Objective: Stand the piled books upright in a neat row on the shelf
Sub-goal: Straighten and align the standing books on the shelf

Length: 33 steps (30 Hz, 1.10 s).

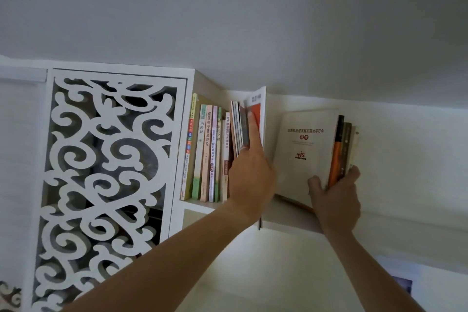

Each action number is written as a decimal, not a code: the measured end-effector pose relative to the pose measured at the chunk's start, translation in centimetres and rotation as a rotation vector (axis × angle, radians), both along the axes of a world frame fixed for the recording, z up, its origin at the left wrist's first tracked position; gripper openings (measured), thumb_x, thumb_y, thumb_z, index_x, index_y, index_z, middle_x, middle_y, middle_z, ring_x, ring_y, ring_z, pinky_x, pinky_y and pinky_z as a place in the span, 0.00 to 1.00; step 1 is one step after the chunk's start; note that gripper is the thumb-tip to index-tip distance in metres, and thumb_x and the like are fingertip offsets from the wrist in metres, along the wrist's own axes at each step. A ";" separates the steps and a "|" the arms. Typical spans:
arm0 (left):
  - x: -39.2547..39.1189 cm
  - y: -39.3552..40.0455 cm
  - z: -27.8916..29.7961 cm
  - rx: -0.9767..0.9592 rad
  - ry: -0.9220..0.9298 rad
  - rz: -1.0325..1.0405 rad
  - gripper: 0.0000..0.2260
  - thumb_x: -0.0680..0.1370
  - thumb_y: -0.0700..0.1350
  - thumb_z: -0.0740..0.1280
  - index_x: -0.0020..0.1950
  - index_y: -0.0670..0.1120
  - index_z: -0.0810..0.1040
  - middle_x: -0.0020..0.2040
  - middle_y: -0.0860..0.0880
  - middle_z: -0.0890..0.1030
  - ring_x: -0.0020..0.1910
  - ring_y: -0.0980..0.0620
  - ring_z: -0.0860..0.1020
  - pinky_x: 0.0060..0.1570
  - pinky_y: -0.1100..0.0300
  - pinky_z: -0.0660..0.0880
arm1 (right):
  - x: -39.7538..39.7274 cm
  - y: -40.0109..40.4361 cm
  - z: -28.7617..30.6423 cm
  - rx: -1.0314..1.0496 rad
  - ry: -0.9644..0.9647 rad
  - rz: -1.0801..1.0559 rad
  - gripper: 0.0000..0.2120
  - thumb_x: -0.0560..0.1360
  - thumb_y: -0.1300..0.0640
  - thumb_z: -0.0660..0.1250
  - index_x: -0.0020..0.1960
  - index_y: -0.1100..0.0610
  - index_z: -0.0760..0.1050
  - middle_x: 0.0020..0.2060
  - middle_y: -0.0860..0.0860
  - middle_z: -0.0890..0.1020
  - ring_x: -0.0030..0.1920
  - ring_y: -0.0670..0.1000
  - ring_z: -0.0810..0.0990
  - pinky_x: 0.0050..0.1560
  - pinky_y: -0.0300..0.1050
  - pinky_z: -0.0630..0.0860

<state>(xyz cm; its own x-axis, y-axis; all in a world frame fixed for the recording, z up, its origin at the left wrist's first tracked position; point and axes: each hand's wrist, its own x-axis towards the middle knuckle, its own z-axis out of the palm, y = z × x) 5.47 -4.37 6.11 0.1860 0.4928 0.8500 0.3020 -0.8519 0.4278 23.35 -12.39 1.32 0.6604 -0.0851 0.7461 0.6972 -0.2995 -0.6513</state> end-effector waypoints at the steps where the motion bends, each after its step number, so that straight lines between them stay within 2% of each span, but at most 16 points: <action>1: 0.6 0.3 -0.1 0.006 0.013 -0.025 0.36 0.85 0.44 0.63 0.85 0.50 0.42 0.51 0.54 0.74 0.45 0.58 0.76 0.51 0.64 0.78 | -0.1 0.1 0.0 -0.010 -0.006 -0.001 0.38 0.73 0.47 0.72 0.74 0.56 0.56 0.51 0.62 0.79 0.45 0.65 0.81 0.40 0.52 0.74; 2: 1.1 0.8 -0.3 -0.003 0.022 -0.043 0.37 0.85 0.44 0.63 0.85 0.50 0.42 0.51 0.55 0.73 0.44 0.59 0.75 0.52 0.64 0.77 | -0.3 0.2 0.0 -0.024 -0.008 0.000 0.39 0.72 0.46 0.72 0.74 0.56 0.56 0.51 0.62 0.79 0.45 0.65 0.81 0.41 0.53 0.75; 4: 2.1 2.3 -0.7 -0.011 0.002 -0.052 0.37 0.84 0.45 0.65 0.85 0.49 0.44 0.56 0.53 0.79 0.45 0.57 0.78 0.51 0.60 0.81 | -0.4 0.2 0.0 -0.058 -0.013 0.000 0.40 0.72 0.44 0.72 0.74 0.55 0.55 0.50 0.61 0.79 0.44 0.64 0.81 0.41 0.54 0.77; 6: 3.2 3.6 -1.6 0.022 -0.039 0.058 0.35 0.83 0.46 0.67 0.85 0.45 0.53 0.58 0.46 0.82 0.43 0.54 0.80 0.45 0.58 0.82 | -0.4 0.3 0.0 -0.084 -0.027 -0.001 0.40 0.71 0.43 0.73 0.73 0.55 0.56 0.48 0.59 0.79 0.42 0.63 0.81 0.39 0.55 0.79; 8: 4.3 4.4 -2.6 0.134 -0.125 0.149 0.30 0.81 0.46 0.69 0.80 0.41 0.64 0.60 0.41 0.82 0.44 0.50 0.82 0.40 0.57 0.82 | -0.5 0.3 -0.1 -0.108 -0.038 -0.002 0.40 0.70 0.42 0.73 0.72 0.56 0.56 0.46 0.57 0.79 0.39 0.62 0.81 0.38 0.54 0.79; 10: 5.2 5.6 -3.3 0.255 -0.217 0.206 0.26 0.79 0.44 0.68 0.77 0.39 0.69 0.63 0.38 0.78 0.49 0.48 0.78 0.45 0.56 0.81 | -0.6 0.5 -0.2 -0.125 -0.052 -0.004 0.40 0.69 0.41 0.74 0.71 0.56 0.57 0.46 0.57 0.80 0.39 0.61 0.81 0.38 0.52 0.78; 12: 5.5 7.0 -3.4 0.240 -0.299 0.225 0.30 0.77 0.45 0.68 0.78 0.38 0.67 0.64 0.38 0.74 0.56 0.46 0.75 0.54 0.53 0.78 | -0.7 0.5 -0.1 -0.141 -0.061 -0.002 0.40 0.69 0.41 0.75 0.70 0.56 0.58 0.47 0.56 0.81 0.39 0.60 0.81 0.37 0.49 0.75; 15: 6.0 8.0 -3.5 0.048 -0.381 0.203 0.35 0.76 0.50 0.67 0.79 0.37 0.63 0.67 0.36 0.72 0.64 0.42 0.72 0.61 0.45 0.76 | -1.2 0.7 0.0 -0.175 -0.095 0.027 0.41 0.69 0.40 0.75 0.70 0.55 0.57 0.47 0.54 0.82 0.36 0.56 0.78 0.36 0.46 0.71; 20: 7.0 8.4 -3.8 0.086 -0.372 0.200 0.32 0.80 0.53 0.60 0.80 0.37 0.64 0.67 0.36 0.73 0.63 0.44 0.70 0.61 0.46 0.75 | -3.3 2.4 0.0 -0.263 -0.175 0.036 0.47 0.69 0.37 0.74 0.76 0.53 0.52 0.53 0.53 0.83 0.42 0.56 0.83 0.36 0.39 0.69; 23: 6.8 8.7 -4.1 0.107 -0.370 0.188 0.31 0.81 0.51 0.62 0.81 0.39 0.62 0.67 0.37 0.72 0.62 0.44 0.72 0.62 0.46 0.75 | -4.8 4.8 -0.2 -0.356 -0.244 0.000 0.51 0.66 0.31 0.71 0.78 0.53 0.55 0.55 0.53 0.82 0.47 0.56 0.84 0.42 0.45 0.77; 26: 6.6 8.9 -4.3 0.139 -0.375 0.139 0.29 0.81 0.50 0.63 0.80 0.39 0.64 0.63 0.39 0.73 0.59 0.48 0.71 0.59 0.52 0.75 | -5.2 5.9 -0.2 -0.387 -0.311 0.033 0.46 0.66 0.27 0.68 0.73 0.52 0.61 0.52 0.51 0.80 0.45 0.52 0.82 0.38 0.41 0.75; 29: 6.6 9.3 -4.5 0.149 -0.373 0.073 0.28 0.82 0.47 0.65 0.80 0.39 0.63 0.62 0.39 0.72 0.58 0.48 0.73 0.57 0.54 0.78 | -3.8 5.4 -0.4 -0.461 -0.265 0.177 0.53 0.63 0.25 0.69 0.79 0.47 0.54 0.55 0.52 0.77 0.51 0.52 0.79 0.45 0.47 0.81; 31: 6.8 9.1 -4.4 0.139 -0.363 0.060 0.30 0.81 0.45 0.70 0.80 0.38 0.64 0.63 0.39 0.74 0.56 0.46 0.77 0.55 0.54 0.81 | -3.5 5.0 -0.4 -0.425 -0.162 0.376 0.57 0.63 0.31 0.75 0.81 0.43 0.46 0.61 0.52 0.77 0.54 0.54 0.81 0.52 0.55 0.83; 33: 6.7 9.0 -4.4 0.151 -0.348 0.063 0.31 0.80 0.44 0.72 0.79 0.38 0.65 0.62 0.39 0.75 0.54 0.47 0.78 0.52 0.56 0.81 | -4.0 5.1 -0.7 -0.382 -0.154 0.407 0.54 0.67 0.39 0.77 0.81 0.43 0.46 0.63 0.50 0.79 0.53 0.53 0.84 0.54 0.54 0.83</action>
